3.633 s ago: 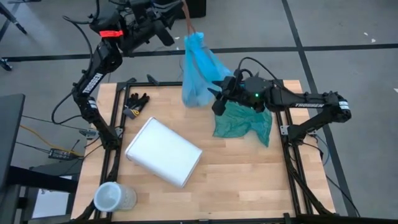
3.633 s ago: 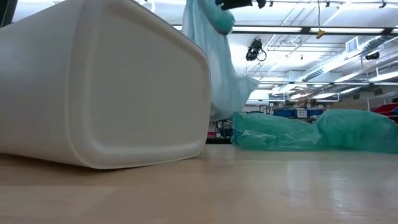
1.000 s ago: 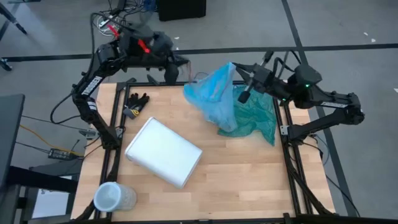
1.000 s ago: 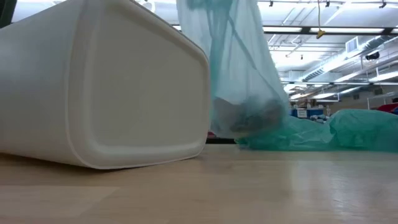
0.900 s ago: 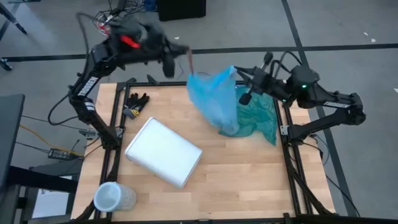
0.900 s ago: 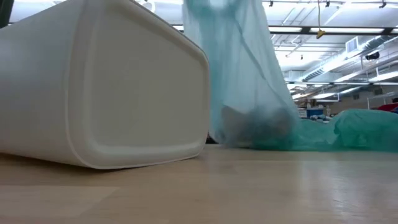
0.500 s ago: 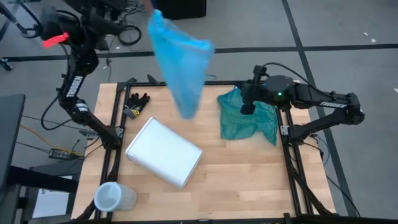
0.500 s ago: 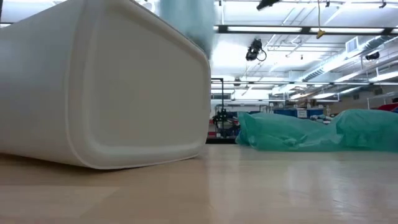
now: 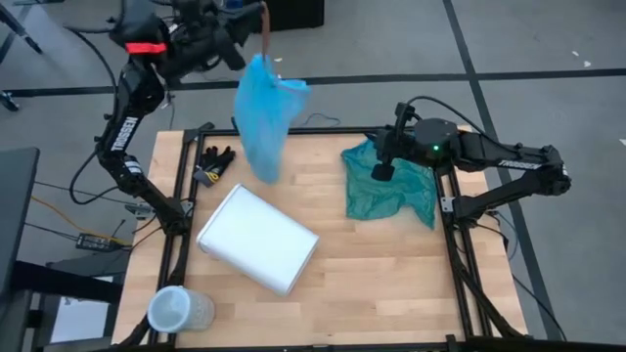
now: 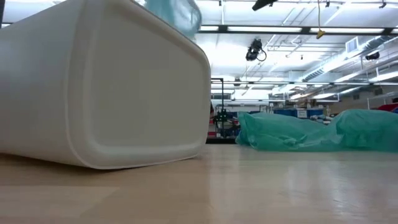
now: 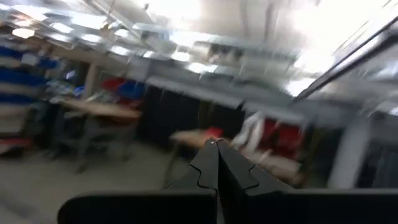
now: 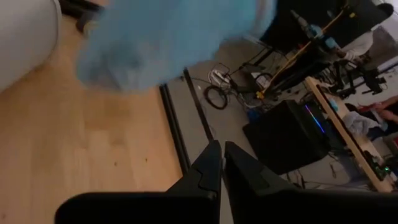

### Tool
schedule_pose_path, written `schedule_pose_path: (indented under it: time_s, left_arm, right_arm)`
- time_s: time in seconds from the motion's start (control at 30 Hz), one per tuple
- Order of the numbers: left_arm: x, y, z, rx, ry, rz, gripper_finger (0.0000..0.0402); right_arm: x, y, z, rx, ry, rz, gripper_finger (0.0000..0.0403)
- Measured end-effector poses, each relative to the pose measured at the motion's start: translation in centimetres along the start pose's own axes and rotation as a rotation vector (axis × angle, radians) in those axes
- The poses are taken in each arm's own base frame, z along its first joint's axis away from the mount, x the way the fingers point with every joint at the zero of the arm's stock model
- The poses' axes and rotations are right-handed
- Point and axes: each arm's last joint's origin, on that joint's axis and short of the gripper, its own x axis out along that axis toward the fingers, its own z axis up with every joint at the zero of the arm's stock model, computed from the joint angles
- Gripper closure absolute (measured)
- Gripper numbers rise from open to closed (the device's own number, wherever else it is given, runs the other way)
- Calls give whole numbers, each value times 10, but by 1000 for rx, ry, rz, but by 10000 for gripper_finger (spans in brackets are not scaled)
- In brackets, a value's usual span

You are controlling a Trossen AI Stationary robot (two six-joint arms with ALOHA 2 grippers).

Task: Place trash/remove bag and relplace
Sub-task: Remove the blue plastic trash bag from the trash bin

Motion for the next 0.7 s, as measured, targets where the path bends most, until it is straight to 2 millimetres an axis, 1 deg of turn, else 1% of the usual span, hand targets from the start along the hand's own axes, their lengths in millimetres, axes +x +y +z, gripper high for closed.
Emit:
schedule_pose_path:
  time_s: [0.07,0.17,0.27,0.37,0.43,0.5,0.6,0.7]
  left_arm:
    - [1,5,-9,49,77,68,398]
    - [-2,12,-25,123,253,132,398]
    - [-10,18,-42,248,448,195,398]
    - [-20,25,-54,329,610,327,398]
    - [-29,27,-57,344,685,400,398]
    - [-42,28,-57,361,764,436,398]
    - [-57,27,-60,380,875,458,398]
    - [-74,25,-66,391,1034,463,398]
  right_arm:
    - [0,0,1,23,-6,0,392]
    - [0,0,0,40,-3,1,392]
    - [0,0,0,38,-3,0,392]
    - [0,0,0,33,0,3,392]
    - [0,0,-1,29,5,5,392]
    - [0,0,-1,29,5,4,392]
    - [0,0,-1,29,5,4,392]
    - [0,1,-1,26,8,7,392]
